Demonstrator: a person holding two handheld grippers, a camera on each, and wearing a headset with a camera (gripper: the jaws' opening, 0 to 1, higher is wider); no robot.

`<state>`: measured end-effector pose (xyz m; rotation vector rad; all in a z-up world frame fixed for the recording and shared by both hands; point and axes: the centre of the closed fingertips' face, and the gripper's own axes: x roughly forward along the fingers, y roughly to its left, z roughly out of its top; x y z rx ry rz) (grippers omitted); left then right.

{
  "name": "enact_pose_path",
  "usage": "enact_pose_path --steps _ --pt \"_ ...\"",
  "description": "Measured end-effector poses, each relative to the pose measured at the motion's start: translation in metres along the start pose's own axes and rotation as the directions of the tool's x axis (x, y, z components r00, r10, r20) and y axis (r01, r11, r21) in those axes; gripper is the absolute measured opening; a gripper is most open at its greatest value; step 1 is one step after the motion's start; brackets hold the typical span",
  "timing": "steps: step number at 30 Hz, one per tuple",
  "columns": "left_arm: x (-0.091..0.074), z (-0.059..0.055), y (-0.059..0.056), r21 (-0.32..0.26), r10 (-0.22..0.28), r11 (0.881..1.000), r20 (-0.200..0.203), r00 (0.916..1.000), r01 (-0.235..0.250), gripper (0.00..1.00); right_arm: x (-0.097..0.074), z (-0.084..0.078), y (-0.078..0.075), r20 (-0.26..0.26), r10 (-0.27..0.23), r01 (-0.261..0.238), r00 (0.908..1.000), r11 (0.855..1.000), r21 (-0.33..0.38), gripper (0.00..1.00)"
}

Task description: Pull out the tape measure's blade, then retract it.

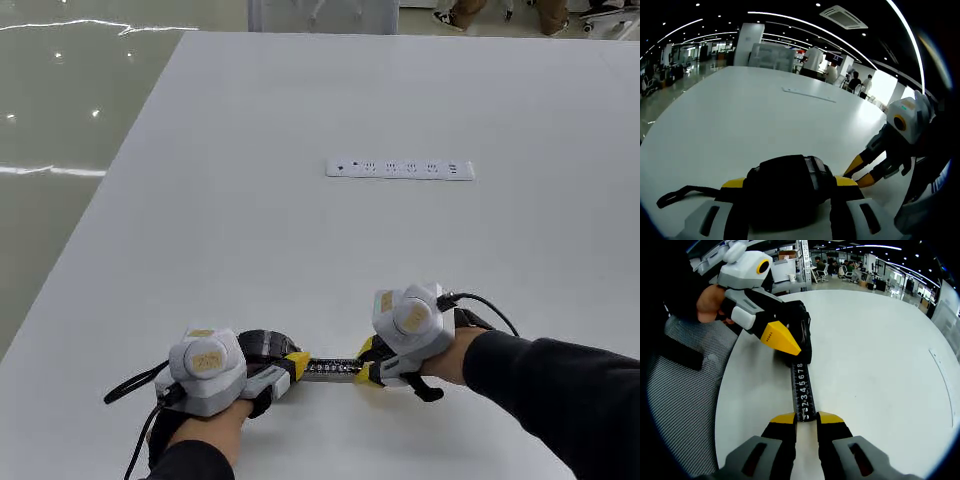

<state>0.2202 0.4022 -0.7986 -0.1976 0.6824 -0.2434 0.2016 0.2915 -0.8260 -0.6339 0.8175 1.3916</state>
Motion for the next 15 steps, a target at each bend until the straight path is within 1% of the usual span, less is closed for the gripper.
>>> enact_pose_path --steps 15 --pt "0.000 0.000 0.000 -0.002 -0.005 1.000 -0.002 1.0000 0.005 0.61 0.010 0.013 0.002 0.008 0.005 -0.005 1.0000 1.000 -0.008 0.12"
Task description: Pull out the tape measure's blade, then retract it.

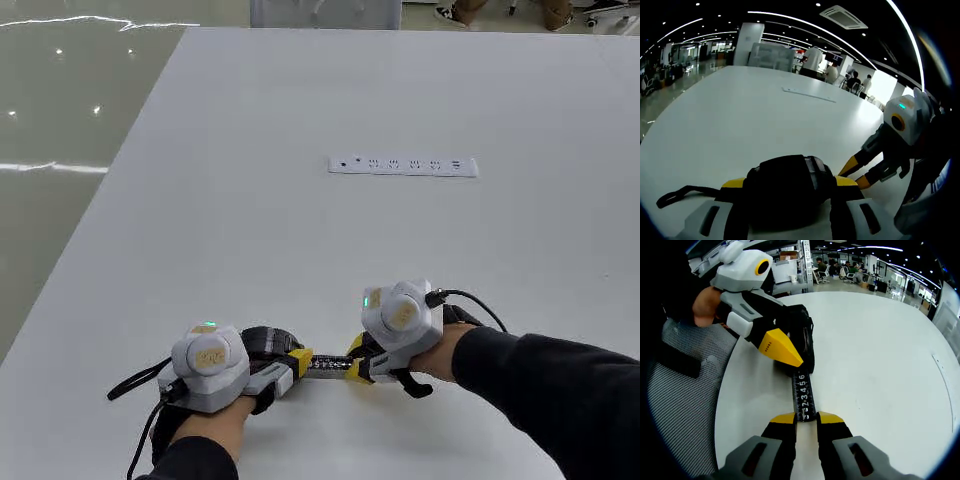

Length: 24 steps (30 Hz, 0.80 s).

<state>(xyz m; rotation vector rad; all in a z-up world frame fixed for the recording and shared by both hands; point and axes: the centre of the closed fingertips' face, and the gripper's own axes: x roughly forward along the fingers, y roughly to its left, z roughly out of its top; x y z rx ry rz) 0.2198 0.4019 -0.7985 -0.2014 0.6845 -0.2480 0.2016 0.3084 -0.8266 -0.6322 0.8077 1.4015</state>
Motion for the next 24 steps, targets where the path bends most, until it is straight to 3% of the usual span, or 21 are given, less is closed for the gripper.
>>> enact_pose_path --steps 14,24 --pt "0.000 0.000 0.000 -0.002 -0.002 1.000 -0.001 1.0000 0.002 0.61 0.007 0.008 0.002 0.007 -0.005 0.005 1.0000 1.000 0.002 0.12" --pt "0.000 0.000 0.000 -0.002 -0.003 1.000 -0.001 1.0000 0.003 0.61 0.011 0.014 0.003 0.041 -0.006 0.007 0.9992 1.000 -0.008 0.12"
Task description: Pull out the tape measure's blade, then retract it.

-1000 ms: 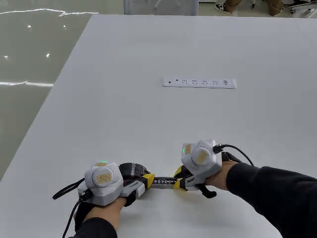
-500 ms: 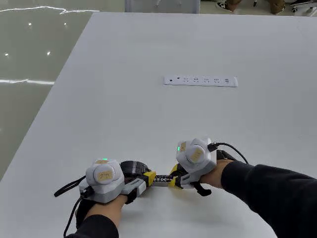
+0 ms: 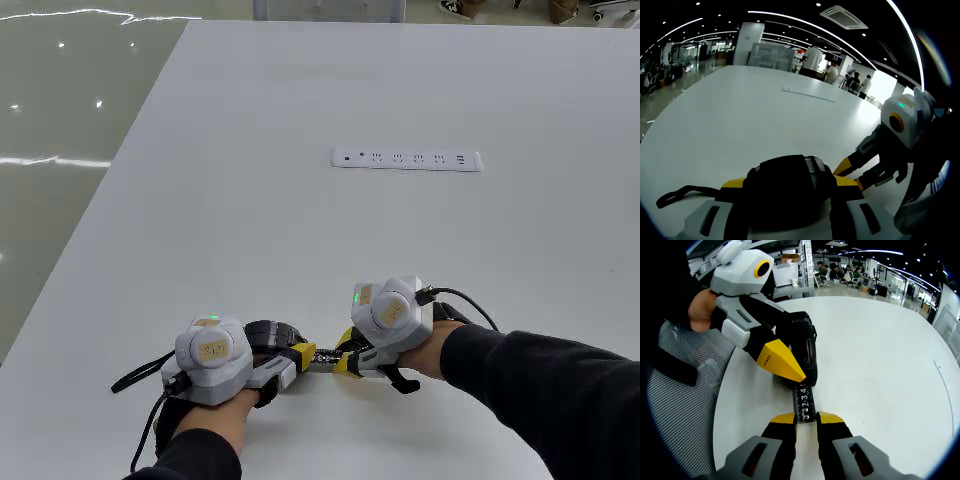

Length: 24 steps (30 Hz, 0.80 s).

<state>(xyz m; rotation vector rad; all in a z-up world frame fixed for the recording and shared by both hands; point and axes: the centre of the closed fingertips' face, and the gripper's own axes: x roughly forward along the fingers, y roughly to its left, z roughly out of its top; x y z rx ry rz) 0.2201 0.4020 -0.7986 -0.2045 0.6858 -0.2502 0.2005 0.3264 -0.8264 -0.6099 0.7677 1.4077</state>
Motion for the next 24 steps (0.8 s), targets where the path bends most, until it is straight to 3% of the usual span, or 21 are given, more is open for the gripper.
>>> enact_pose_path --steps 24 --pt "-0.001 0.000 0.000 -0.003 -0.004 1.000 -0.002 1.0000 0.004 0.61 0.013 0.020 0.003 0.056 -0.003 0.003 0.9984 1.000 0.007 0.12"
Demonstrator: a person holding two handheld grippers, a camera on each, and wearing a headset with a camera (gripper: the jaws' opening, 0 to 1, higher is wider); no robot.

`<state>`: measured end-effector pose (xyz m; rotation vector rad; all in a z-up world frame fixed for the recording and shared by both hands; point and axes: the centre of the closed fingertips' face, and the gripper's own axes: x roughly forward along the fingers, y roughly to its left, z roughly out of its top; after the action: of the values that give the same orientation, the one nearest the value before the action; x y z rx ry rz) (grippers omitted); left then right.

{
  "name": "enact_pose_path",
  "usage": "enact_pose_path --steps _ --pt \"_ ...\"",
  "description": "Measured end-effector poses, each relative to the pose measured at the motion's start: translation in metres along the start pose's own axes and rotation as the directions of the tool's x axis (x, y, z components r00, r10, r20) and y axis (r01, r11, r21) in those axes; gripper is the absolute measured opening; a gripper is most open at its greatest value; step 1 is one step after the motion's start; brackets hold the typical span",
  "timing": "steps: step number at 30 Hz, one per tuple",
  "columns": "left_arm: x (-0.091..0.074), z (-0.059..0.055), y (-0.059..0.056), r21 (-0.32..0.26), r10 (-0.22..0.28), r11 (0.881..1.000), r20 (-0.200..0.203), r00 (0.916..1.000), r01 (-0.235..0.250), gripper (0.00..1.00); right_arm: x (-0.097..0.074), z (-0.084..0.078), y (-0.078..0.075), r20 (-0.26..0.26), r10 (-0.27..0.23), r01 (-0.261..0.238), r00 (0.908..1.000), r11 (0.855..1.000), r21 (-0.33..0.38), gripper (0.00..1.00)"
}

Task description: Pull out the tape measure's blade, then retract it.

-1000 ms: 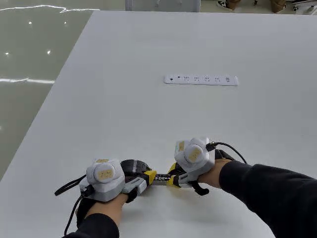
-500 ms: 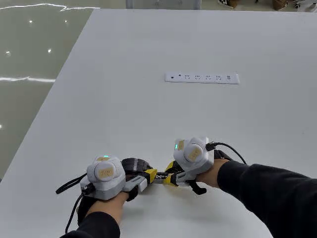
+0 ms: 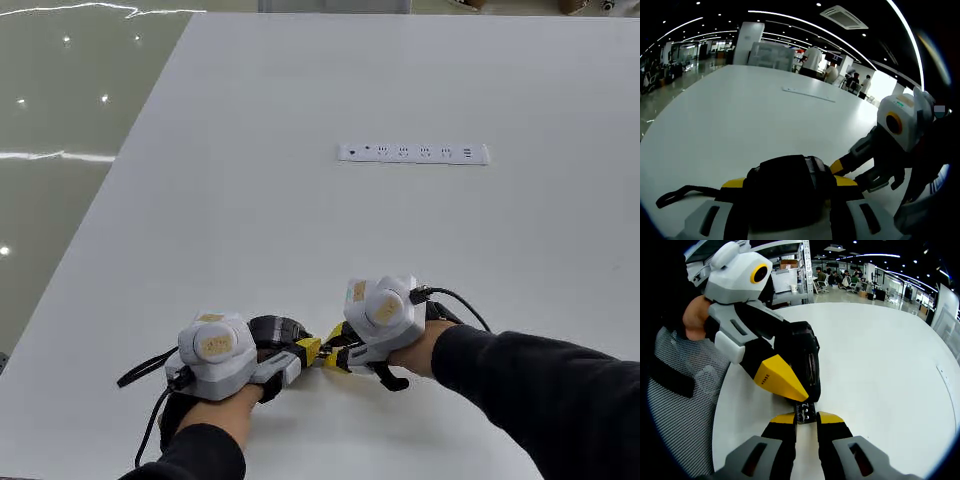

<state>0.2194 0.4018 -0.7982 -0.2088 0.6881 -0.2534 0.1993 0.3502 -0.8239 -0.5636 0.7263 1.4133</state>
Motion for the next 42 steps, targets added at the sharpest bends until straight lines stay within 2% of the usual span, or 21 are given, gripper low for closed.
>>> enact_pose_path --steps 16,29,42 --pt "0.0002 -0.0011 0.0001 -0.003 -0.006 1.000 -0.004 1.0000 0.006 0.61 0.0070 0.0062 0.0007 -0.002 0.011 -0.011 0.9999 1.000 -0.018 0.12" --pt "0.0000 -0.0013 0.0002 0.001 -0.006 1.000 -0.004 1.0000 0.006 0.61 0.0073 0.0059 0.0011 0.008 0.005 -0.005 1.0000 1.000 0.011 0.12" --pt "0.0000 -0.0016 -0.0009 0.008 -0.019 1.000 -0.015 0.9997 0.019 0.63 0.0087 0.0059 0.0013 -0.021 -0.009 0.008 0.9997 1.000 -0.007 0.14"
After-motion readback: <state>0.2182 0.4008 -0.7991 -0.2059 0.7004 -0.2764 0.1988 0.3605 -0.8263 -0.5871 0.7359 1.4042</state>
